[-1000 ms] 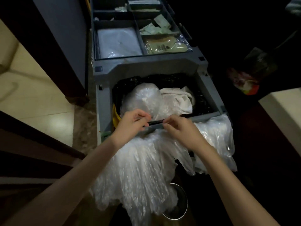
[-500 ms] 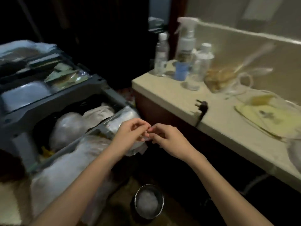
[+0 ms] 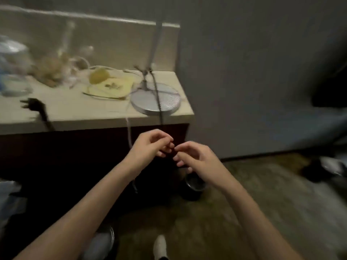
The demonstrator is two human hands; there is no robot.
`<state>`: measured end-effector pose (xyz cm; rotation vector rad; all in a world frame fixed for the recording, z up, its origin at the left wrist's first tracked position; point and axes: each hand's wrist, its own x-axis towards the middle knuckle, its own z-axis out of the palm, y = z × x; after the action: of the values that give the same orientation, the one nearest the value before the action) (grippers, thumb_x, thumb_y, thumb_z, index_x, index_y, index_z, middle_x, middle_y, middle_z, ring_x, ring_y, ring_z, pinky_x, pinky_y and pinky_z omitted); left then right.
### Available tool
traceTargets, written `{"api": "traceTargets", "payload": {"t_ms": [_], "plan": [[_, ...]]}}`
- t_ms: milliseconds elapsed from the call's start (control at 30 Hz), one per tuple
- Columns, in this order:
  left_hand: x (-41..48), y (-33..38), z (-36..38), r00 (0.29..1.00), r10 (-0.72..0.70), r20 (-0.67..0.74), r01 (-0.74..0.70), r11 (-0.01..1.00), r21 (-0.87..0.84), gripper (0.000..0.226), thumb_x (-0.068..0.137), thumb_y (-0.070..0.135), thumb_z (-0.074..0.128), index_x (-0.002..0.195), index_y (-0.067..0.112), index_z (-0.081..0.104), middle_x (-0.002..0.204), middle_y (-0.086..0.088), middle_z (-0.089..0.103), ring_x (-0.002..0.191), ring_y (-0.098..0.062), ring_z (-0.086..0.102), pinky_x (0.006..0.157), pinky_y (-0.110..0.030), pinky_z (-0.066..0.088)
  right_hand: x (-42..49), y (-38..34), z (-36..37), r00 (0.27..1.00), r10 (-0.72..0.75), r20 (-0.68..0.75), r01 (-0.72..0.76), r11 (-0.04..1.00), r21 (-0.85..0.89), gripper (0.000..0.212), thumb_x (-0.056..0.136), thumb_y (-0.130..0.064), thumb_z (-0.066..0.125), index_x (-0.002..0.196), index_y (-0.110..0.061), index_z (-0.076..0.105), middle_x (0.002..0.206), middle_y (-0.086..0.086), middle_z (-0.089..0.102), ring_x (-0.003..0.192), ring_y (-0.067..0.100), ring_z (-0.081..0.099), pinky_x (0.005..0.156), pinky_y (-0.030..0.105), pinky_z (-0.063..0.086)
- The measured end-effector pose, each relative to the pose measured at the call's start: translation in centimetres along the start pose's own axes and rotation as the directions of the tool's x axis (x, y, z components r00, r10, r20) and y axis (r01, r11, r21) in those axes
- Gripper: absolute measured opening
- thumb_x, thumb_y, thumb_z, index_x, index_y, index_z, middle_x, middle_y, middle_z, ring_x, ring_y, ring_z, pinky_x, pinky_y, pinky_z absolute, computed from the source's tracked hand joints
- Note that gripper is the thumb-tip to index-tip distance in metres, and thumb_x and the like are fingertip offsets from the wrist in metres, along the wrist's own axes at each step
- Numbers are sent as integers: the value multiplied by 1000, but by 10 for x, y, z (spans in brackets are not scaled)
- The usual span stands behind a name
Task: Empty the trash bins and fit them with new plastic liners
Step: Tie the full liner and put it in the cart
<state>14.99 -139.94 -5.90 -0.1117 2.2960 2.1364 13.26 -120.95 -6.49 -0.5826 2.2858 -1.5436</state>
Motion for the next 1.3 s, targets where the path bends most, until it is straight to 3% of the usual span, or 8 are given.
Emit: {"api": "traceTargets", "payload": {"t_ms": [100, 200, 333, 500, 667, 833, 967, 1300], "plan": [[1, -3, 94, 983, -23, 184, 36, 997, -70, 10, 94, 9, 60, 87, 9, 67, 75, -2, 71, 65, -11, 65, 55, -20, 47, -68, 25, -68, 973, 102, -205, -99, 995, 22, 10, 98, -18, 59, 104, -22, 66, 92, 0, 75, 80, 13, 72, 59, 22, 52], [0, 7, 178, 939, -8, 344, 20, 999, -31, 11, 95, 13, 60, 90, 8, 69, 76, -1, 71, 69, -11, 65, 60, -24, 50, -128, 43, -132, 899, 173, -401, -155, 985, 78, 11, 99, -14, 57, 104, -18, 66, 92, 2, 75, 79, 12, 71, 58, 22, 51], [3, 21, 282, 863, -14, 506, 10, 1000, 11, 14, 97, 13, 57, 96, 5, 69, 77, 1, 72, 68, -8, 65, 63, -23, 52, -193, 76, -201, 795, 272, -542, -211, 962, 174, 12, 99, -13, 55, 104, -14, 65, 95, 5, 74, 78, 12, 70, 59, 22, 52], [12, 28, 420, 772, -7, 636, -15, 999, 30, 17, 97, 11, 56, 99, -1, 68, 84, -7, 70, 72, -12, 66, 66, -24, 52, -251, 128, -281, 721, 329, -609, -251, 944, 214, 13, 99, -21, 58, 107, -21, 67, 93, -1, 73, 82, 9, 70, 62, 22, 53], [35, 47, 559, 715, 33, 698, -52, 999, 6, 20, 97, 12, 57, 102, -4, 67, 85, -11, 69, 71, -11, 65, 64, -22, 52, -293, 168, -393, 619, 325, -715, -172, 944, 281, 11, 98, -20, 58, 102, -22, 69, 88, -4, 75, 79, 10, 72, 63, 26, 58], [51, 61, 676, 656, 3, 755, -37, 999, 27, 23, 98, 13, 55, 101, -8, 65, 89, -17, 69, 78, -21, 65, 70, -29, 53, -344, 200, -478, 535, 351, -769, -122, 932, 340, 10, 97, -23, 60, 99, -23, 70, 89, -1, 76, 80, 15, 73, 61, 24, 55], [60, 65, 753, 599, -30, 800, -11, 999, 46, 21, 98, 12, 54, 97, -6, 65, 83, -9, 69, 73, -17, 66, 67, -27, 54, -377, 225, -530, 450, 387, -805, -119, 919, 376, 11, 96, -26, 61, 98, -24, 72, 93, -1, 76, 81, 16, 73, 59, 23, 54], [99, 53, 903, 407, -63, 911, 56, 997, 44, 13, 97, 7, 53, 94, 1, 65, 82, -8, 69, 68, -15, 65, 61, -23, 51, -415, 279, -621, 244, 444, -862, -70, 895, 441, 14, 98, -16, 58, 101, -11, 70, 89, 4, 76, 76, 14, 70, 61, 26, 51]]}}
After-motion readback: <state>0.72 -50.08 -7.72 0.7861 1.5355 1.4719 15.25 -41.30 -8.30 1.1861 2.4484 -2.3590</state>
